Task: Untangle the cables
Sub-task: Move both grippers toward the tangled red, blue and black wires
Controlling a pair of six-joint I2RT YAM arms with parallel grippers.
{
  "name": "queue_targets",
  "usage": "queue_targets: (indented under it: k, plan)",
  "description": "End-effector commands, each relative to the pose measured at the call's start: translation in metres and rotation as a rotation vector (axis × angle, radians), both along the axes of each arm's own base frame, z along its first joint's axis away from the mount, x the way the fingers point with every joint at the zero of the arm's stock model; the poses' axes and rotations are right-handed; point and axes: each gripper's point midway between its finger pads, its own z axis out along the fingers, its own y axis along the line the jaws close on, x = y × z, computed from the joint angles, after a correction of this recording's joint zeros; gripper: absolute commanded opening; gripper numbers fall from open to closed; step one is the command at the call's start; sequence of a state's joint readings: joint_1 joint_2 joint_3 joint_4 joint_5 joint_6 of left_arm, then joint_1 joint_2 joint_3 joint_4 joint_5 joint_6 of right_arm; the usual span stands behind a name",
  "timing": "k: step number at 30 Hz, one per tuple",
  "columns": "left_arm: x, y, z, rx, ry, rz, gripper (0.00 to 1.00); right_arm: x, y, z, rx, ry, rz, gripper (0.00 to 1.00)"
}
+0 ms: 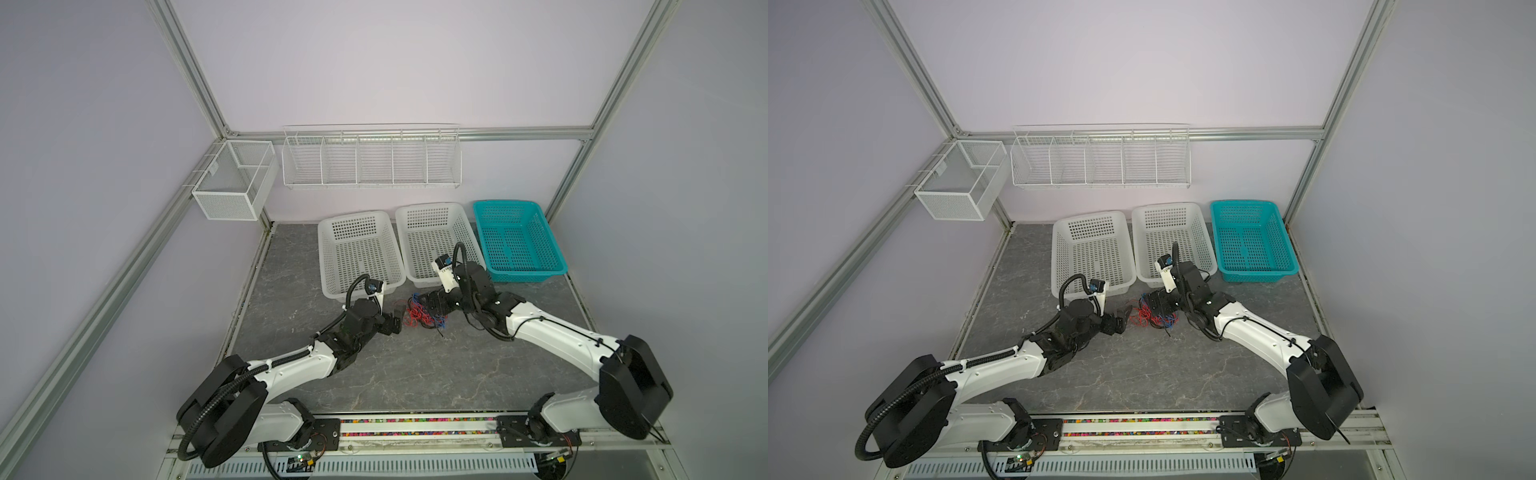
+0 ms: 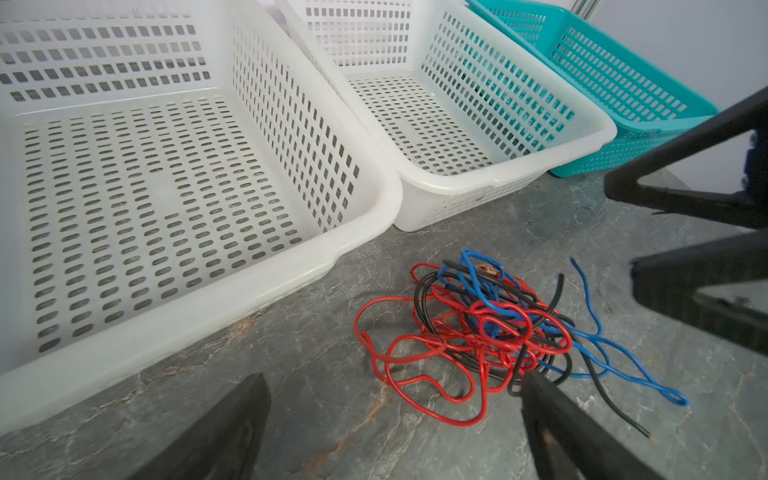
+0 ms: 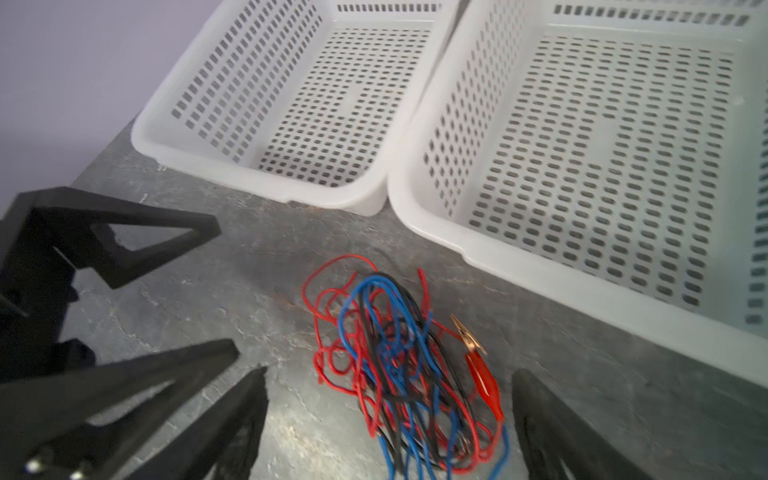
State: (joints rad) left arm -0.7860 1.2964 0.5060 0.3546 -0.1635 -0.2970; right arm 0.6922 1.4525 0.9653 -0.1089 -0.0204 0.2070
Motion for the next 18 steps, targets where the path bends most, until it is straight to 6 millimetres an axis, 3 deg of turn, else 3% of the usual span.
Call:
queue_targets:
  k: [1,11,16,18]
  plan:
    - [0.002,-0.003,0.011,-0.077,-0.020,0.015,0.93,0.002,0.011,-0.007,-0.068,0.008,-0.001,0.85]
    - [-0.009,0.012,0.019,-0.126,-0.077,0.027,0.91,0.004,0.027,-0.029,-0.279,-0.032,-0.020,0.71]
    - [-0.014,0.019,0.025,-0.132,-0.102,0.032,0.92,0.007,0.028,-0.042,-0.378,-0.057,-0.053,0.53]
    - [-0.014,0.021,0.025,-0.123,-0.103,0.039,0.93,0.009,0.028,-0.044,-0.399,-0.065,-0.061,0.51]
